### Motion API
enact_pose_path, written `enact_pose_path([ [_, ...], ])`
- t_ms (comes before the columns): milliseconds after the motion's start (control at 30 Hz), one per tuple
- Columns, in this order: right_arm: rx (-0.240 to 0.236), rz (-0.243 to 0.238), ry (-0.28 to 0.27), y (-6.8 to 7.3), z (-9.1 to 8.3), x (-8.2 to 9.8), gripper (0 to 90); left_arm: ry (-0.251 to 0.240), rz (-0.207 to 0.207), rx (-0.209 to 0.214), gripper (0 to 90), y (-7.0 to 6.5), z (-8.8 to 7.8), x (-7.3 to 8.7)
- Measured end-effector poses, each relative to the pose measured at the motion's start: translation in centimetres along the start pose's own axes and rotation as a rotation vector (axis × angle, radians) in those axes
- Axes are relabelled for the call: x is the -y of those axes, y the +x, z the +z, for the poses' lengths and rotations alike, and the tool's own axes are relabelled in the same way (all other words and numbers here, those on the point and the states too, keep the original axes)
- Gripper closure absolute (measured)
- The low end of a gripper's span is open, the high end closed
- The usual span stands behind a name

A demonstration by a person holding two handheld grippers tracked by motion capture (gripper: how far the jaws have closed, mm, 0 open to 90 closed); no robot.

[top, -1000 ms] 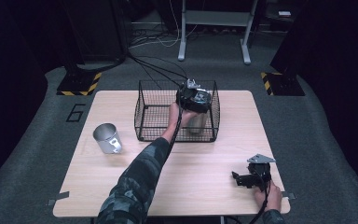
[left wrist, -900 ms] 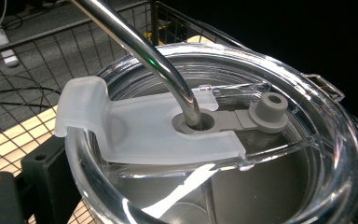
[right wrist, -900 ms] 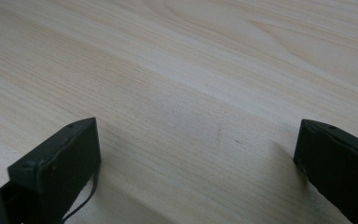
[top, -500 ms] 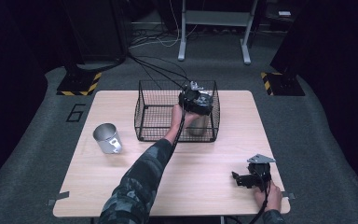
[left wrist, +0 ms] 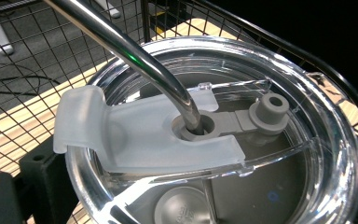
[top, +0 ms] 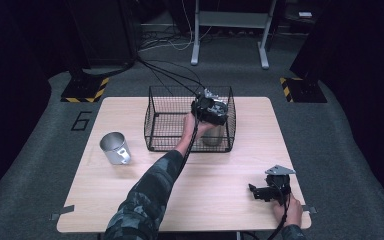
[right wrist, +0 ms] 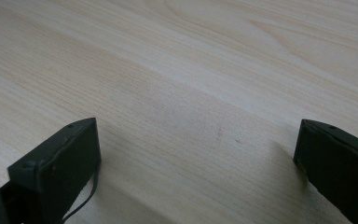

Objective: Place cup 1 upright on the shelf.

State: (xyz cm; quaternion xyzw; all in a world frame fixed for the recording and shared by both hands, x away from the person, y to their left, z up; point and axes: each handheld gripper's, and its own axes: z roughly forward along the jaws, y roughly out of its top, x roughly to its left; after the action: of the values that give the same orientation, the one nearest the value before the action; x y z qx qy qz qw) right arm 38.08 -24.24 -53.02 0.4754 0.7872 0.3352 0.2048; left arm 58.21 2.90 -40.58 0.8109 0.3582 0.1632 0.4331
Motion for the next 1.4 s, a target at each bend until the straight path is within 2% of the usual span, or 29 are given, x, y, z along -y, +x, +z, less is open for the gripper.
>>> enact_pose_path([
  [100,0.0,0.0,0.0,0.0,0.0,0.0,0.0,0.0,0.017,-0.005,2.5,-0.2,0.0,0.1],
  [233,-0.002,0.0,0.002,0.0,0.0,0.0,0.0,0.006,0.013,-0.009,0.0,-0.3,-0.1,0.4],
  [267,0.0,0.002,0.001,0.0,0.0,0.0,0.0,-0.008,0.006,-0.011,0.0,-0.4,-0.2,0.5],
  [467,-0.002,0.0,0.002,0.0,0.0,0.0,0.0,-0.023,-0.012,0.013,0.0,-0.3,-0.8,0.9],
  [533,-0.002,0.002,0.002,0.0,0.0,0.0,0.0,-0.047,-0.03,0.031,0.0,-0.2,-1.3,0.8],
  [600,-0.002,0.004,0.001,0.0,0.0,0.0,0.0,-0.05,-0.032,0.044,0.0,-0.1,-1.6,0.8],
  [767,-0.005,-0.002,0.001,0.0,0.0,0.0,0.0,-0.046,-0.017,0.054,0.0,0.0,-2.9,0.9],
  [900,-0.007,-0.004,0.004,0.0,-0.1,0.0,0.0,-0.061,-0.005,0.067,0.0,-0.2,-4.1,1.3],
  [1067,-0.002,0.002,-0.002,0.0,0.0,0.0,0.0,-0.061,-0.005,0.067,0.0,-0.2,-4.1,1.3],
  [1100,-0.002,0.002,-0.002,0.0,0.0,0.0,0.0,-0.068,0.011,0.077,0.0,-0.2,-6.4,2.2],
  [1167,0.001,0.001,-0.002,0.0,0.0,0.0,0.0,-0.068,0.011,0.077,0.0,-0.2,-6.4,2.2],
  [1200,0.001,0.001,-0.002,0.0,0.0,0.0,0.0,-0.072,0.016,0.075,0.0,0.0,-7.6,2.7],
  [1300,-0.001,-0.002,0.0,0.0,0.0,0.0,0.0,-0.094,0.012,0.076,0.0,0.1,-9.0,3.3],
  [1400,-0.001,-0.002,0.0,0.0,0.0,0.0,0.0,-0.094,0.012,0.076,0.0,0.1,-9.0,3.3],
])
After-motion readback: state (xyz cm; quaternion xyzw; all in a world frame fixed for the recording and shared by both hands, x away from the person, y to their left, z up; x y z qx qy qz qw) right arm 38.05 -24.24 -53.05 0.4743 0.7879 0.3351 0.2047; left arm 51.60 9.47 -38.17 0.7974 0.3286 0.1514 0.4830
